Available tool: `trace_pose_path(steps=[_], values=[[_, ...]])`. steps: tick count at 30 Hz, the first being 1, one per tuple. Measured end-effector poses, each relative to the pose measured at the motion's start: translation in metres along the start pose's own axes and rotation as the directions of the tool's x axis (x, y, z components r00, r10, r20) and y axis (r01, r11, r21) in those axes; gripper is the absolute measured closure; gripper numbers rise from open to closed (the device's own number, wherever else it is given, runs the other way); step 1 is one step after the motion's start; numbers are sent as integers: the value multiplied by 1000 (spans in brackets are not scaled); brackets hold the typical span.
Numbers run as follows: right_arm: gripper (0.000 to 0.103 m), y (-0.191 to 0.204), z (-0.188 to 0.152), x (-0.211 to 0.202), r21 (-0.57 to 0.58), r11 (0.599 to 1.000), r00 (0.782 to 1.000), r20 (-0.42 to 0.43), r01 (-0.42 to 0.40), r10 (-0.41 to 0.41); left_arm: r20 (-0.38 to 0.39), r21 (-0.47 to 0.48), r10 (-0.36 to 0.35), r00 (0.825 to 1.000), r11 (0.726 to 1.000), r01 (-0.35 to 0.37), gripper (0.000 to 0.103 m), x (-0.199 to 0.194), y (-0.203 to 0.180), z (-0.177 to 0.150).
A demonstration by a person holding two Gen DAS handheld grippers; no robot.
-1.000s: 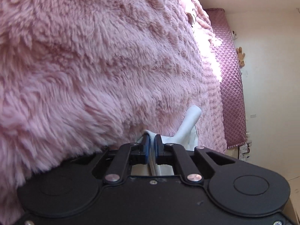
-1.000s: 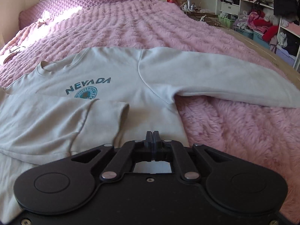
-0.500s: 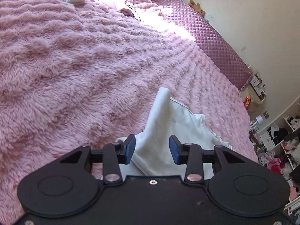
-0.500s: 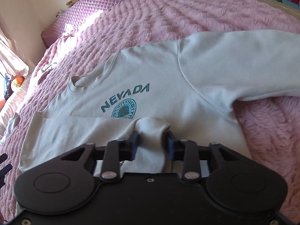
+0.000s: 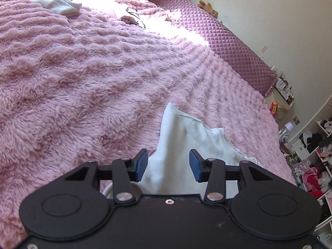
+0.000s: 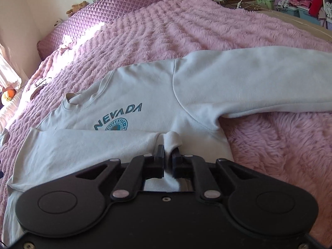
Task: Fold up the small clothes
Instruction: 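Lay the held sleeve across the chest with the right gripper and open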
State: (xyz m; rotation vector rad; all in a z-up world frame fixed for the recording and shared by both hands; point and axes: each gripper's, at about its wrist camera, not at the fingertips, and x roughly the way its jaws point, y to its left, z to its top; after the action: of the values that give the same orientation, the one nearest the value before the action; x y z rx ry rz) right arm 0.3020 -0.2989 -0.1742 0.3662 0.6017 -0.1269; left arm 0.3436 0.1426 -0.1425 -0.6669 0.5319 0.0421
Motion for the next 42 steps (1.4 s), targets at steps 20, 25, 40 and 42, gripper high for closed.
trace_pose_path(steps=[20, 25, 40, 42], values=[[99, 2, 6, -10, 26, 1000, 999, 36, -5, 4, -114, 225, 96, 989, 972, -68, 94, 21, 26, -8], [99, 9, 3, -1, -50, 997, 998, 4, 62, -62, -146, 261, 184, 972, 955, -142, 90, 32, 33, -22], [81, 31, -15, -34, -169, 979, 993, -50, -115, 108, -131, 366, 142, 981, 927, -85, 59, 7, -21, -28], [81, 29, -25, -21, -170, 983, 991, -126, -65, 44, -178, 376, 219, 959, 916, -139, 59, 23, -13, -38]])
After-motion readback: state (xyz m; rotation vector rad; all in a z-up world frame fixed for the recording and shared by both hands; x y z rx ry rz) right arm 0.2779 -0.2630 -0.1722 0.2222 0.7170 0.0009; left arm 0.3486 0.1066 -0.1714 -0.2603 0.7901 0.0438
